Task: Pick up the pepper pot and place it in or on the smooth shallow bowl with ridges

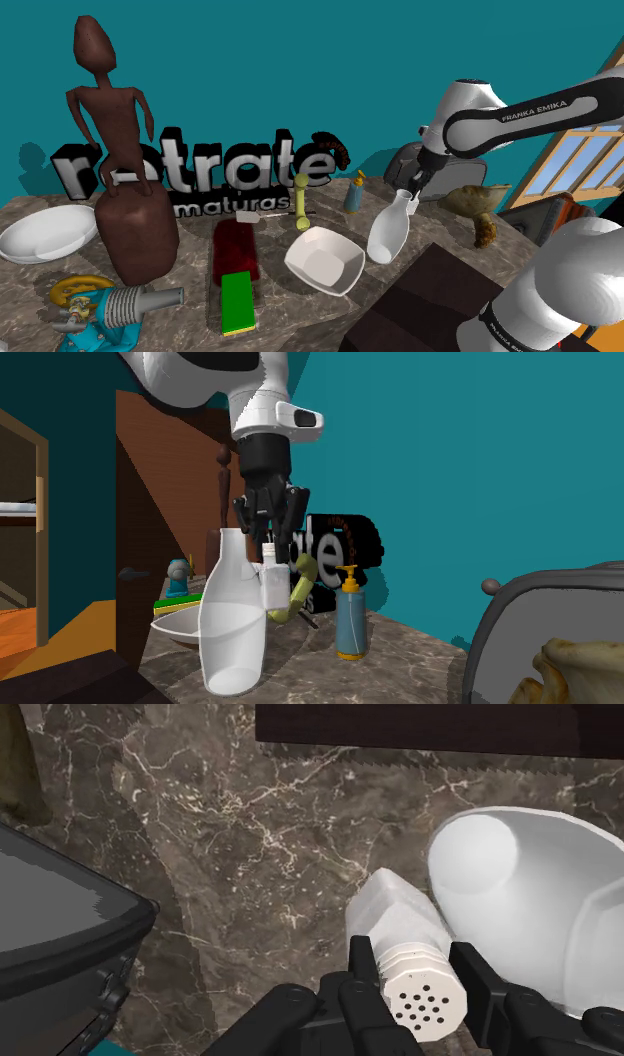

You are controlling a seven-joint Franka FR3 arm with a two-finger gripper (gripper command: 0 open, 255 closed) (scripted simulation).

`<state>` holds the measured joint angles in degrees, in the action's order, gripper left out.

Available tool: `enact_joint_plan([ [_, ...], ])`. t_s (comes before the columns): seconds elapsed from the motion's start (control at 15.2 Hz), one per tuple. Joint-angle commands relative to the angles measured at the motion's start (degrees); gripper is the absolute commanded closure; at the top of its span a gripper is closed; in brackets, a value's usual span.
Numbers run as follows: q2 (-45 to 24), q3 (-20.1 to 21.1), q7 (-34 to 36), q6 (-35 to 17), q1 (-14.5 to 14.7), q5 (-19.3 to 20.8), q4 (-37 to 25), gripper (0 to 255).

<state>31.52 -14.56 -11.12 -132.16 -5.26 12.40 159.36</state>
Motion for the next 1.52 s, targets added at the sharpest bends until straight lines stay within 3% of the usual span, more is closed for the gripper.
enact_joint_plan([
  [0.0, -0.2, 2.8, 3.5, 0.3, 2.1, -1.6, -0.2, 255],
  [0.86, -6.9, 18.2, 22.8, 2.2, 13.2, -9.9, -7.5, 255],
  [1.32, -14.2, 24.9, 32.0, 3.4, 16.7, -11.4, -15.7, 255],
  [1.45, -15.1, 25.0, 32.3, 1.7, 16.7, -11.2, -14.9, 255],
])
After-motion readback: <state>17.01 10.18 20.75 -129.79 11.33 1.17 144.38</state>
